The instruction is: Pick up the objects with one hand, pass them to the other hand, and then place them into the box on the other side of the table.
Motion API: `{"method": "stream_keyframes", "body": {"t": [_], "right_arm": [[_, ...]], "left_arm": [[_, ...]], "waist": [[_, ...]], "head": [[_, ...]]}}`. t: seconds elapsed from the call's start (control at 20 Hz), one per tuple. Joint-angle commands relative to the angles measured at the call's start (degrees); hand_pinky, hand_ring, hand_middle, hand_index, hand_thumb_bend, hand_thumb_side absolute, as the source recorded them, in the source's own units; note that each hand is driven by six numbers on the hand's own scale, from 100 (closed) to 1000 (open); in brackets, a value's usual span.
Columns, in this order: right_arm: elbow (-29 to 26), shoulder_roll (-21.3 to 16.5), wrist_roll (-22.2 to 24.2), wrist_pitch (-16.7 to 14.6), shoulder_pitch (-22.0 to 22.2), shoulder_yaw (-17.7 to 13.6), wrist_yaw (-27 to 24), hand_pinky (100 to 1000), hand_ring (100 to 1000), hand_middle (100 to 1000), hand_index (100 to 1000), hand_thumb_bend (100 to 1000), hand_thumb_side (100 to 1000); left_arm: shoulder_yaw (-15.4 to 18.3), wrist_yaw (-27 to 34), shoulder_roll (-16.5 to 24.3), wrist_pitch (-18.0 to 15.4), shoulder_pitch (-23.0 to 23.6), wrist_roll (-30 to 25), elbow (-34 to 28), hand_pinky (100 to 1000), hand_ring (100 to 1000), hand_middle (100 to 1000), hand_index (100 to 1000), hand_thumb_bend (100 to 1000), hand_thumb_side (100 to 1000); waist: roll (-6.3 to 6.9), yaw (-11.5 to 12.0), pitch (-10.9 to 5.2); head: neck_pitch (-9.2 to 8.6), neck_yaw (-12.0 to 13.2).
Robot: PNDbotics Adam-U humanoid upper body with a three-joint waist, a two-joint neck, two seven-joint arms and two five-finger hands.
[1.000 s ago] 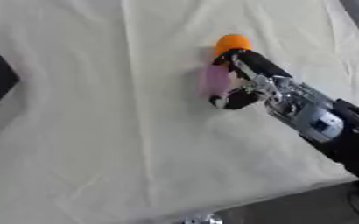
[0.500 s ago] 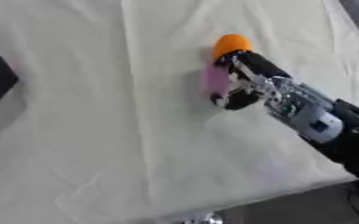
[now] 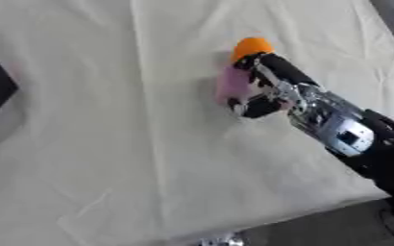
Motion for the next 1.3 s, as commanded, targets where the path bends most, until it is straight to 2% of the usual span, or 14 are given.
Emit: {"method": "stream_keyframes", "body": {"t": [0.05, 0.25, 0.95, 1.3], "right_arm": [[-0.5, -0.6, -1.4, -1.1, 0.1, -0.9, -2.3, 583, 650, 534, 616, 141, 100], [-0.5, -0.3, -2.9, -3.1, 0.6, -1.4, -6.0, 567, 630, 516, 603, 102, 100], [-0.5, 1.7, -9.4, -11.8, 1.2, -1.6, -13.5, 559, 621, 502, 595, 100, 100], [-0.5, 2.0, -15.9, -15.2, 1.2, -1.7, -16.3, 574, 625, 505, 599, 100, 100]], "left_arm": [[0.4, -0.3, 1.3, -0.3, -0.2, -0.1, -0.9, 941, 674, 728, 716, 128, 841], [0.4, -0.4, 1.7, -0.5, 0.0, -0.1, -1.0, 941, 675, 728, 716, 127, 838], [-0.5, -0.3, 4.0, -0.8, -0.7, -1.3, -2.3, 939, 676, 725, 720, 117, 820], [-2.6, -0.1, 7.1, -0.7, -2.9, -3.6, -5.2, 932, 680, 727, 724, 105, 796]], "waist": [[0.49, -0.2, -0.76], [0.77, -0.8, -1.38], [1.74, -2.1, -2.79], [2.38, -1.7, -3.75]], "head": [[-0.1, 0.5], [-0.1, 0.9], [-0.1, 3.1], [-0.1, 3.2]]}}
